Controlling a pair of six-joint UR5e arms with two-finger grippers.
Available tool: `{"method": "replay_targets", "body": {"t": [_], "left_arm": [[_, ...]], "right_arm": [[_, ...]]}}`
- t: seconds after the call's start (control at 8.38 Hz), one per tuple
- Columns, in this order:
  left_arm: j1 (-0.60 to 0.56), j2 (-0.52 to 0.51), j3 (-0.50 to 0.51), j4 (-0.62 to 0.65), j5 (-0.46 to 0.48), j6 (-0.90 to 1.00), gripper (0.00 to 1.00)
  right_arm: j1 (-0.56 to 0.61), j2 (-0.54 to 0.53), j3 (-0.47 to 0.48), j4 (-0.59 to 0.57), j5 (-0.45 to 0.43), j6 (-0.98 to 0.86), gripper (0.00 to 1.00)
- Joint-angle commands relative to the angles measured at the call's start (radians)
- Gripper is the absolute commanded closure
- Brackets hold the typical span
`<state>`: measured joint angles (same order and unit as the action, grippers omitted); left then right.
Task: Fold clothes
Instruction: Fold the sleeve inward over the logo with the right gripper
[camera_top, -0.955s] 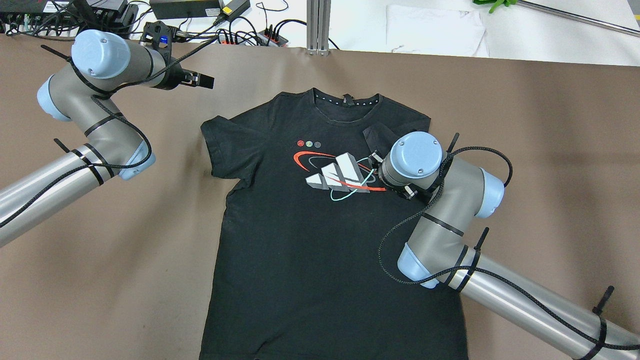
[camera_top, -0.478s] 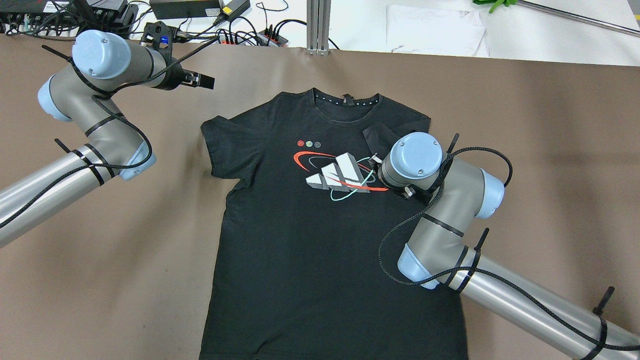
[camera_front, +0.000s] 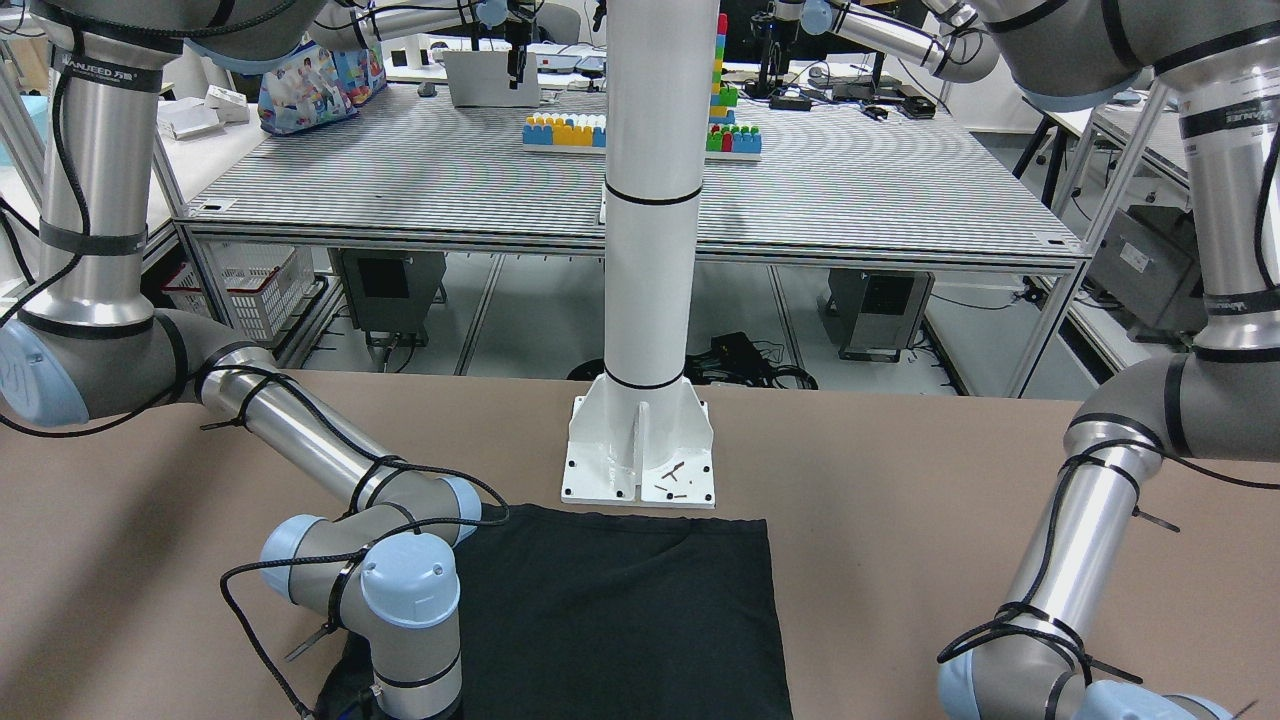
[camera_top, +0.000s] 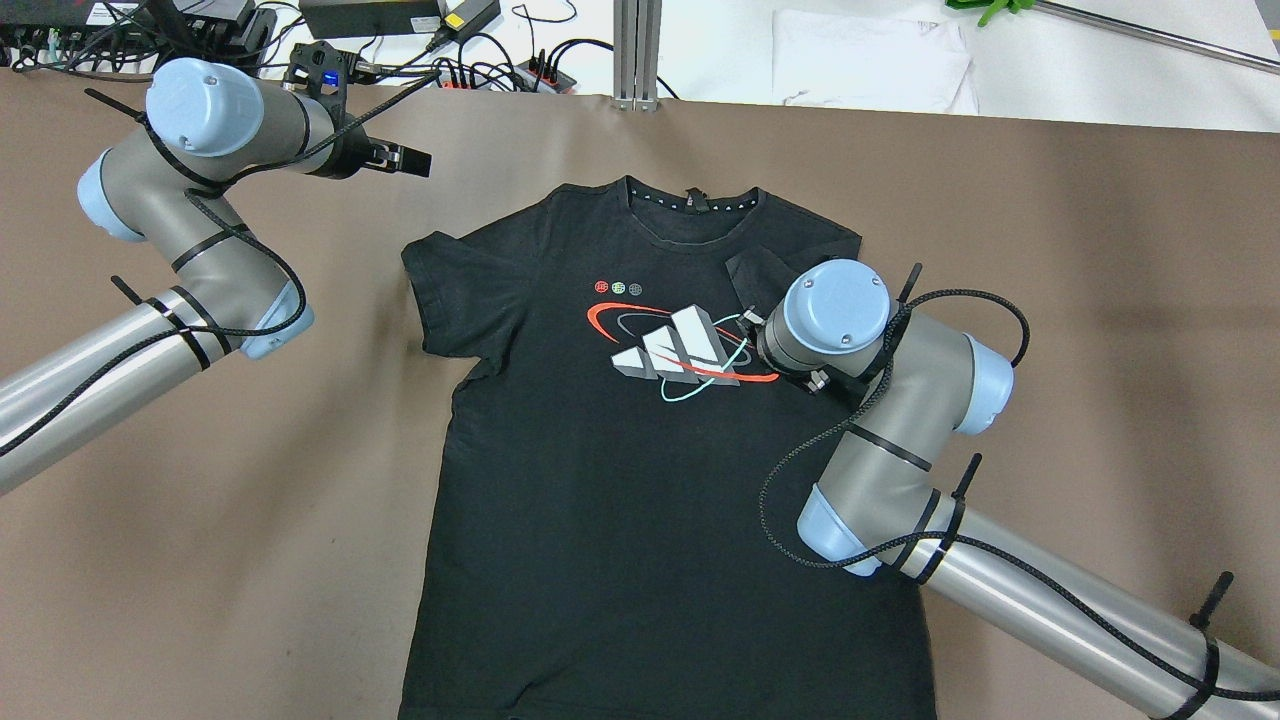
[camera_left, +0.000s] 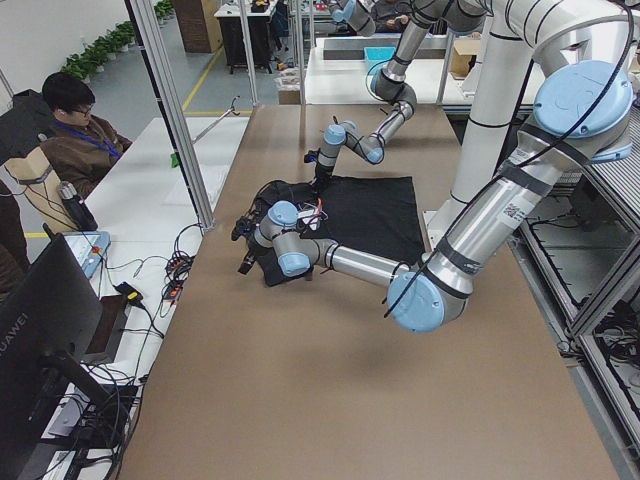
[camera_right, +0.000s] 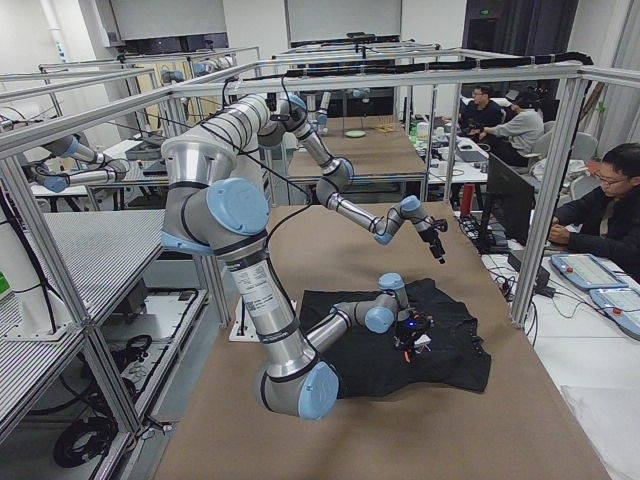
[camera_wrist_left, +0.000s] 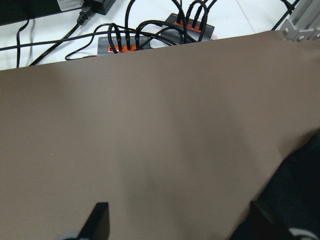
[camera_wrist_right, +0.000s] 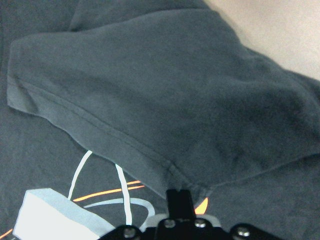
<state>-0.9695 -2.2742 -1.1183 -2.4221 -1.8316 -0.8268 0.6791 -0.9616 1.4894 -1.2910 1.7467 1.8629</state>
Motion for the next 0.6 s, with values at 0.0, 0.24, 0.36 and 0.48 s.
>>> {"method": "replay_targets", "body": {"t": [0.0,0.24,0.36,0.48], "left_arm": [[0.0,-0.001,0.0,0.0,0.0,0.0,0.0],[0.0,0.001,0.0,0.0,0.0,0.0,0.0],[0.0,0.001,0.0,0.0,0.0,0.0,0.0],[-0.002,0.004,0.0,0.0,0.0,0.0,0.0]], "right_arm": [[0.014,-0.06,0.125,-0.042,0.056,-0.054,1.0],[0.01,-0.081,0.161,-0.048,0.057,-0.054,1.0],[0.007,-0.08,0.161,-0.048,0.057,-0.054,1.0],[0.007,-0.08,0.161,-0.048,0.057,-0.054,1.0]]}}
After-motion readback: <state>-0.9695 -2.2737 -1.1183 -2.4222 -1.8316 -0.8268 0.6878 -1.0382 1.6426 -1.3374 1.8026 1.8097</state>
